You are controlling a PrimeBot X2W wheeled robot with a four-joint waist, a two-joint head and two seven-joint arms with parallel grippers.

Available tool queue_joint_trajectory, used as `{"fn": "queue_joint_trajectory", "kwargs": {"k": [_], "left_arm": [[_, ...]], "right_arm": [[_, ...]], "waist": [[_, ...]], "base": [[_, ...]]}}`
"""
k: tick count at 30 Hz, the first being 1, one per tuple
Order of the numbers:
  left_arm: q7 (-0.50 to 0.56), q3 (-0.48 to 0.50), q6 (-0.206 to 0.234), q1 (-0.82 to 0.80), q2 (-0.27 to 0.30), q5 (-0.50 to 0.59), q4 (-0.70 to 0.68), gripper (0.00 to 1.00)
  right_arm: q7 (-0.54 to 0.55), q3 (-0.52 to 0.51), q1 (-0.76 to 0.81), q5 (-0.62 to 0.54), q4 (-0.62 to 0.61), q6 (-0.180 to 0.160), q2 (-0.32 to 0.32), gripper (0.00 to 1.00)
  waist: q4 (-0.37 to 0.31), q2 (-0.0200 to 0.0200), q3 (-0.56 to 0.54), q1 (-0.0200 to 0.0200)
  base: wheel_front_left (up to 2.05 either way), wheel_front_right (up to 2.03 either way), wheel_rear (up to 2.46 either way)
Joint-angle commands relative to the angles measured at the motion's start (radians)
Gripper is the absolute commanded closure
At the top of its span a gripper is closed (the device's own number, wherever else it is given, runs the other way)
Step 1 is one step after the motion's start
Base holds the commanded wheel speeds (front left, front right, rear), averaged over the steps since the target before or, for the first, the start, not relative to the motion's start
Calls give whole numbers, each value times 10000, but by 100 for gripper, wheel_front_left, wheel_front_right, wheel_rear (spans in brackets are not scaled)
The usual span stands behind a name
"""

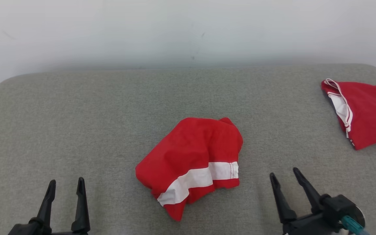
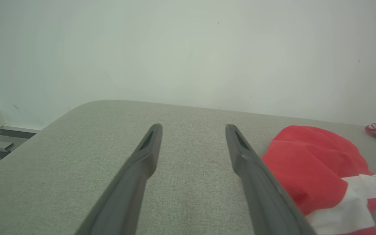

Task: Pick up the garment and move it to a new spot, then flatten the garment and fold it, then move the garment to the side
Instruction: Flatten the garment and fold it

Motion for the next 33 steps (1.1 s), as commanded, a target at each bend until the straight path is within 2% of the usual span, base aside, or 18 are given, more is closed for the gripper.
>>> {"fn": "queue_joint_trajectory", "kwargs": {"k": [1,9,16,18,19,20,21,22,23,26,33], "left_arm": [[-17,21,-108,-181,-57,88,58,0],[-17,-91,-263,-325,-202,198,242,0],[-16,-167,-355,-463,-239,197,387,0],[-13,-238,-377,-521,-249,217,393,0],[-13,-268,-388,-536,-253,227,402,0],[-11,-302,-400,-574,-255,231,412,0],[-11,-338,-408,-612,-257,232,419,0],[-11,-365,-416,-639,-261,232,428,0],[-11,-376,-421,-649,-262,229,439,0],[-11,-319,-399,-658,-265,204,458,0],[-10,-287,-304,-541,-265,88,492,0]], "right_arm": [[-44,404,-354,129,283,-31,-129,0],[-26,1806,-1425,568,1955,-31,-269,0],[-39,2369,-2240,1013,3306,-31,-291,0],[-38,2394,-2442,1111,3557,-31,-265,11],[-39,2402,-2498,1148,3672,-31,-244,50],[-39,2429,-2547,1208,3829,-30,-231,60],[-41,2450,-2604,1228,3934,-31,-227,74],[-40,2452,-2679,1254,4009,-31,-212,94],[-42,2450,-2736,1286,4043,-30,-193,100],[-43,2210,-2793,1328,3987,-30,-184,100],[-42,1236,-2471,1110,3352,-31,-619,100]], "waist": [[162,0,44,0],[782,0,110,0],[1331,0,261,0],[1461,0,319,0],[1520,0,352,0],[1571,0,382,0],[1620,0,411,0],[1655,0,437,0],[1673,0,455,0],[1593,0,499,0],[1061,0,446,0]], "base": [[0,0,0],[0,0,0],[0,0,0],[0,0,0],[0,0,0],[0,0,0],[0,0,0],[0,0,0],[0,0,0],[0,0,0],[0,0,0]]}}
